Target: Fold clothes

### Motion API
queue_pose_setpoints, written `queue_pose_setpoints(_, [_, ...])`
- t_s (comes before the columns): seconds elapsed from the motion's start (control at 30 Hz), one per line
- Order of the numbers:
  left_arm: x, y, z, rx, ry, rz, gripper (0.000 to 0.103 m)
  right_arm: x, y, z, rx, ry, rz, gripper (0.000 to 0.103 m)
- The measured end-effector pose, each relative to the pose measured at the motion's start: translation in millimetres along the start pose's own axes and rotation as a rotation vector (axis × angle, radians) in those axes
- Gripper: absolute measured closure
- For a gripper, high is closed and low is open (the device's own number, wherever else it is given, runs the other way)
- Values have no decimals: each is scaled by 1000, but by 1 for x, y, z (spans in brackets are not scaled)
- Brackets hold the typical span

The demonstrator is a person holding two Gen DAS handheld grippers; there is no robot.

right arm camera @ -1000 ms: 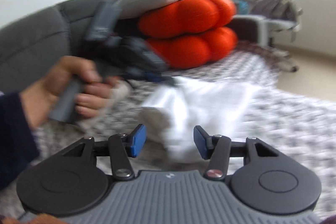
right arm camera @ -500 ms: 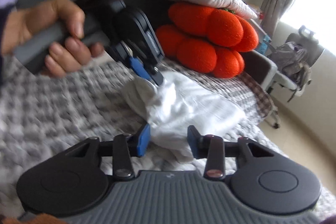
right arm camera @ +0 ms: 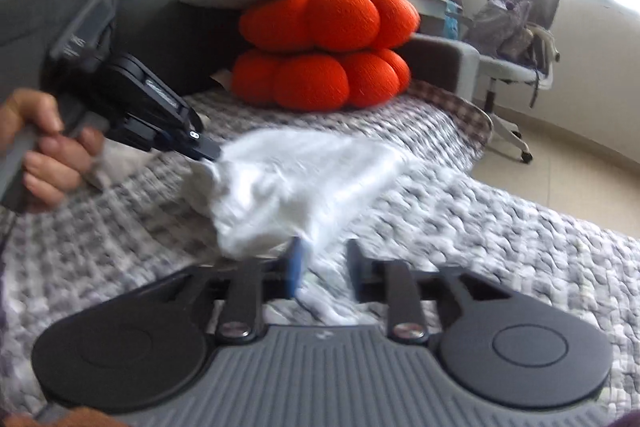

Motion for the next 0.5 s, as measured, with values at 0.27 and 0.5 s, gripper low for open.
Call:
queue_pose_setpoints(0.27, [-17,-6,13,122,-18,93,75,7,4,14,-2,-28,59,88])
queue_pose_setpoints(0.5, [-17,-11,1,98,3,102,75,1,13,20,-26,-83,60,64])
Point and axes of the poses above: each gripper's, at about its wrist camera, not at the fingertips, and z roughly the way its jaws point, y to its right, x to its top, the point moved 10 cm from there along z, roughly the way its jaws point, and after that the axes turned 10 degrees about -z, right-handed, at the moved point
